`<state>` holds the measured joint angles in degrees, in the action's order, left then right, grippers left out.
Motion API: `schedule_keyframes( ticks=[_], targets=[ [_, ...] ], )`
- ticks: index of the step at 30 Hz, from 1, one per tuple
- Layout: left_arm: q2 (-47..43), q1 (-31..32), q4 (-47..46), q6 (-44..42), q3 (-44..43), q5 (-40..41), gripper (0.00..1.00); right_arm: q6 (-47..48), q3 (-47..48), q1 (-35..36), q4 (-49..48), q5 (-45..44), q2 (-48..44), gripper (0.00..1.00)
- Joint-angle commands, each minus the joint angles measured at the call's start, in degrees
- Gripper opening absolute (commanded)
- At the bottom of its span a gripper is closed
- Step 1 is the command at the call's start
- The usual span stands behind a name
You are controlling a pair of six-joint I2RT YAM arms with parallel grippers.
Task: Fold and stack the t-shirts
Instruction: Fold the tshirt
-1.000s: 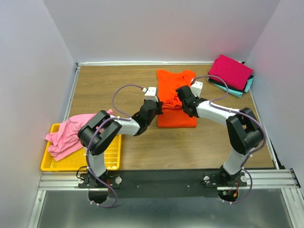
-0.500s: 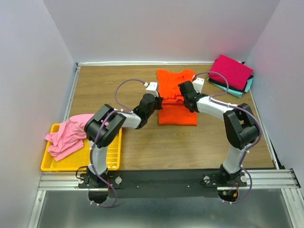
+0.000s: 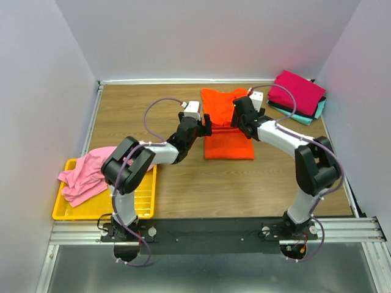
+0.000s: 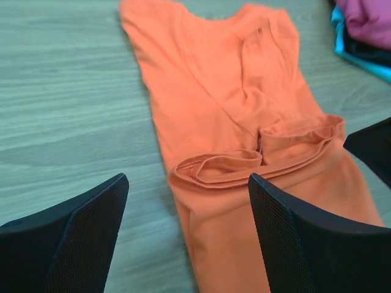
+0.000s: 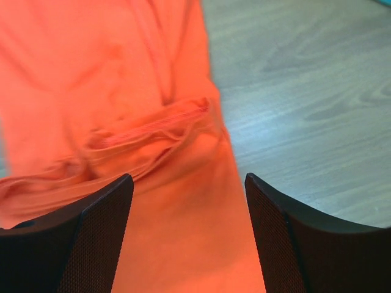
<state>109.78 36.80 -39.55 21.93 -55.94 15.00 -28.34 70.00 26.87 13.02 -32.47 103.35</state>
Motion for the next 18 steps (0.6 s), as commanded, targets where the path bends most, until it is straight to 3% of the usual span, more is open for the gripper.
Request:
schedule_keyframes(
  ticks=[1,7,18],
  targets=[
    [-7.1,2.1,-0.7,-1.3,4.2,5.7,0.87,1.4,-1.6,0.0,-1.5,7.0,-5.3,0.81],
    [-10.4,9.5,-8.2,1.6,12.3,6.5,0.87,2.6,-1.6,0.2,-2.9,14.2,-3.0,0.81],
    [-2.7,14.6,-16.6,4.8,10.9,2.4,0.87,4.1,3.7,0.3,-2.8,19.0,4.8,0.82]
  ],
)
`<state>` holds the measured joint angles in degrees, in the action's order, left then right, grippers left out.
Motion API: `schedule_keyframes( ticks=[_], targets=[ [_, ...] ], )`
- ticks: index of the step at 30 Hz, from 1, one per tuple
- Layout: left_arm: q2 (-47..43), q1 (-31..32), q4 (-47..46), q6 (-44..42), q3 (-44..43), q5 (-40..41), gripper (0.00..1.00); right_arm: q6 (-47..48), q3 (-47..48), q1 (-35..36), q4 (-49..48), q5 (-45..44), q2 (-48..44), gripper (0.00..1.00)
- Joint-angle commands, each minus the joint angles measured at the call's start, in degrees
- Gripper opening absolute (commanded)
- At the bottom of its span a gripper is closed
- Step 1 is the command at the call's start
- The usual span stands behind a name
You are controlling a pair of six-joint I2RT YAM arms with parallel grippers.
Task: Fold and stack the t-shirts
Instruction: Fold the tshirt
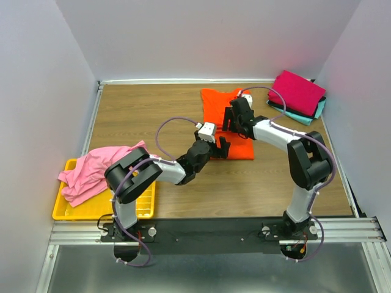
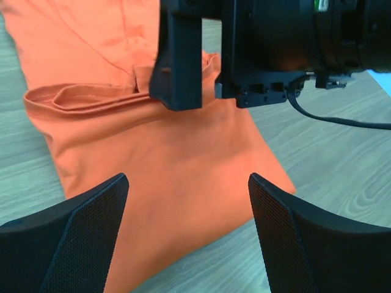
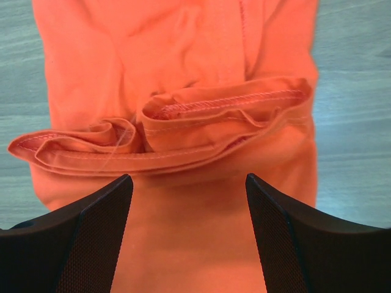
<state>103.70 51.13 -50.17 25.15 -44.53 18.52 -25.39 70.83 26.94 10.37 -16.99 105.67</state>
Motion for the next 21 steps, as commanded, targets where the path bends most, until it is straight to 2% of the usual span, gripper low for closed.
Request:
schedule_keyframes(
  ticks=[1,8,16,21],
  targets=[
    [4.1,0.4,-6.9,1.7,-0.5,-1.5,0.87,1.1,3.3,0.2,-0.2,3.7,3.2,0.82],
    [9.8,0.4,-11.3,2.9,-0.5,-4.0,0.87,1.3,6.7,0.0,-0.1,4.0,8.3,0.82],
    [12.8,0.4,-11.4,4.1,1.6,-3.1,0.87,1.7,10.8,-1.3,0.3,1.0,11.4,0.84],
    [14.2,0.5,-11.6,5.3,3.5,-2.5,0.87,2.2,16.5,-2.9,1.2,-0.4,15.2,0.85]
  ],
)
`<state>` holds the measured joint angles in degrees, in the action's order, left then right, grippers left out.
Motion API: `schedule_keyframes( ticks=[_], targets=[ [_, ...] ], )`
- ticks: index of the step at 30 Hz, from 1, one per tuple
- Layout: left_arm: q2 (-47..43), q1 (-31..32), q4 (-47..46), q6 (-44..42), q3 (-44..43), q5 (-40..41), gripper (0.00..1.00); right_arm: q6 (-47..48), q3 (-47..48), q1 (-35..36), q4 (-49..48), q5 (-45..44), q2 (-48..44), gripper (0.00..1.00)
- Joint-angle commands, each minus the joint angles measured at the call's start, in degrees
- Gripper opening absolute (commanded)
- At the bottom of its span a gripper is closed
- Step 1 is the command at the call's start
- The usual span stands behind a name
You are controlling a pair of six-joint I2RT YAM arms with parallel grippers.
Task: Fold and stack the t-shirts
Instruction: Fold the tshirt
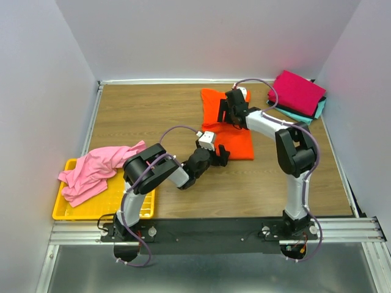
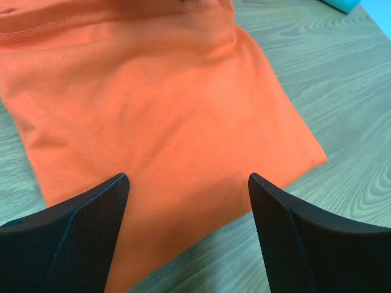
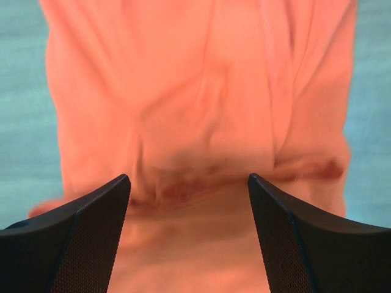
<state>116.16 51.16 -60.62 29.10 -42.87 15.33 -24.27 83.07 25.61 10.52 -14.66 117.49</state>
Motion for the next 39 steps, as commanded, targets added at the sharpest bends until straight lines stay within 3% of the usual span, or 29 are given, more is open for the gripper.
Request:
schedule_keyframes(
  ticks=[1,6,12,20,27,39],
  targets=[
    [1.8,0.4,-1.3,1.6,2.1,0.7,0.87,1.2,5.2,-2.0,1.3,-3.0,3.9,0.85],
    [0.8,0.6,-1.7,1.0,2.6,0.8,0.87,2.1,9.1,-2.5,2.6,-2.6,4.4,0.85],
    [-5.8,0.7,1.7,-3.1,0.9,1.8,0.87,1.7,4.7,-2.5,2.6,-3.8,-2.9,0.85],
    [-17.3,0.7,13.6,-6.3,-1.2,6.0,0.87,-1.7,-13.5,-2.5,2.6,-6.5,-20.3,0.85],
    [-19.3,0.6,24.2,-4.1,-0.7,9.8,0.88,-5.1,-27.6,-2.3,3.1,-7.4,-31.4,0.85],
    [-18.9,-0.2,32.0,2.4,1.7,10.2,0.87,-9.2,-40.0,-1.4,3.0,-5.2,-35.7,0.85]
  ],
)
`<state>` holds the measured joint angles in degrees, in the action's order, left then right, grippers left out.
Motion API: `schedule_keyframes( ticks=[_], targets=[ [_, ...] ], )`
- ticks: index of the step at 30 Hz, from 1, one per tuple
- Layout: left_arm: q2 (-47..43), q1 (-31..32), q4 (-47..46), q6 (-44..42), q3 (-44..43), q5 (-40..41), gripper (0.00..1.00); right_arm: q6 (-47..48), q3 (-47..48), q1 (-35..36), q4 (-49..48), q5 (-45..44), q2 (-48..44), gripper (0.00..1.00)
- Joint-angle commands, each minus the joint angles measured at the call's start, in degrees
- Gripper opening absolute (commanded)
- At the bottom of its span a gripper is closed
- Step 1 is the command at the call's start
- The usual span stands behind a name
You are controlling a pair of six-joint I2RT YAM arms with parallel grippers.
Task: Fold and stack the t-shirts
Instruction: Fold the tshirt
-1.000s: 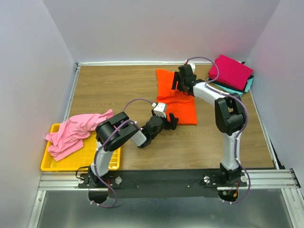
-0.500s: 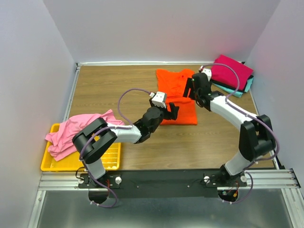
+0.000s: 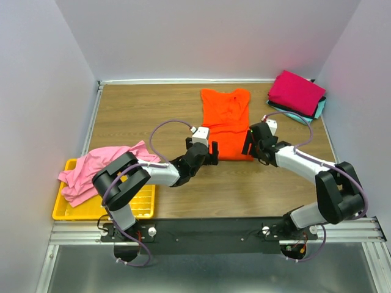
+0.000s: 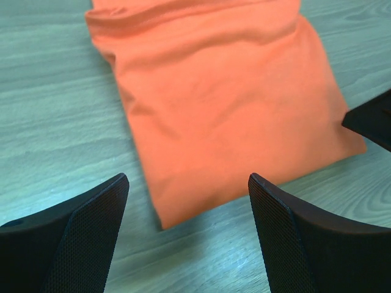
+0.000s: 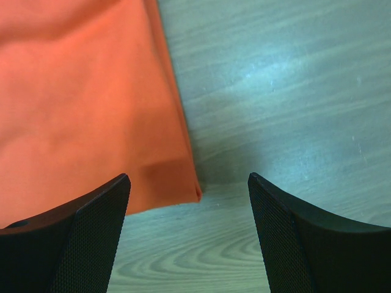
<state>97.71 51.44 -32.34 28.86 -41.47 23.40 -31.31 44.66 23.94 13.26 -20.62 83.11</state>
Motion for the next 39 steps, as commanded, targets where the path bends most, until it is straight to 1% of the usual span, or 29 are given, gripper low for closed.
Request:
schedule_keyframes(
  ticks=[1,5,10,16,20,21,22,23,26,27,31,35,39],
  targets=[
    [-0.4,-0.6,4.0,2.9,0.3,2.1,0.87,-2.2,-2.0,0.3,0.3,1.0,-1.4,0.85],
    [-1.2,-1.0,4.4,3.7,1.1,1.8,0.85,-3.0,-3.9,0.3,0.1,-0.4,-1.2,0.84],
    [-1.2,-1.2,4.7,3.9,1.6,1.6,0.85,-3.4,-5.2,0.3,-0.4,0.5,-0.8,0.83],
    [-0.7,-1.2,4.7,4.7,2.0,1.0,0.85,-3.2,-6.3,0.3,-2.4,4.1,-0.2,0.77],
    [0.2,-1.2,4.7,5.5,2.0,0.6,0.84,-3.1,-6.8,0.3,-3.2,5.2,0.4,0.68],
    [0.4,-1.2,4.6,5.7,2.2,0.4,0.84,-3.1,-7.0,0.2,-3.5,5.6,0.6,0.63],
    [0.3,-1.2,4.7,5.8,2.3,0.4,0.83,-3.1,-7.1,0.2,-3.8,5.8,0.8,0.61],
    [0.2,-1.2,4.7,5.9,2.5,0.3,0.83,-2.9,-7.2,0.3,-4.4,6.1,1.3,0.56],
    [-0.1,-1.2,4.6,5.9,2.8,0.5,0.83,-2.6,-7.0,0.3,-5.1,6.7,2.4,0.48],
    [-0.2,-1.2,4.6,5.9,3.0,0.2,0.82,-2.4,-6.8,0.3,-5.2,6.9,3.2,0.42],
    [-0.6,-1.2,4.7,6.0,3.4,-0.3,0.82,-2.3,-6.5,0.4,-5.9,7.2,4.9,0.36],
    [0.1,-1.2,4.5,6.0,3.3,-0.5,0.79,-2.3,-6.4,0.3,-6.0,7.6,5.5,0.24],
    [1.2,-1.2,4.2,6.2,3.0,-1.1,0.77,-2.1,-6.4,0.4,-6.0,7.6,5.2,0.23]
  ],
)
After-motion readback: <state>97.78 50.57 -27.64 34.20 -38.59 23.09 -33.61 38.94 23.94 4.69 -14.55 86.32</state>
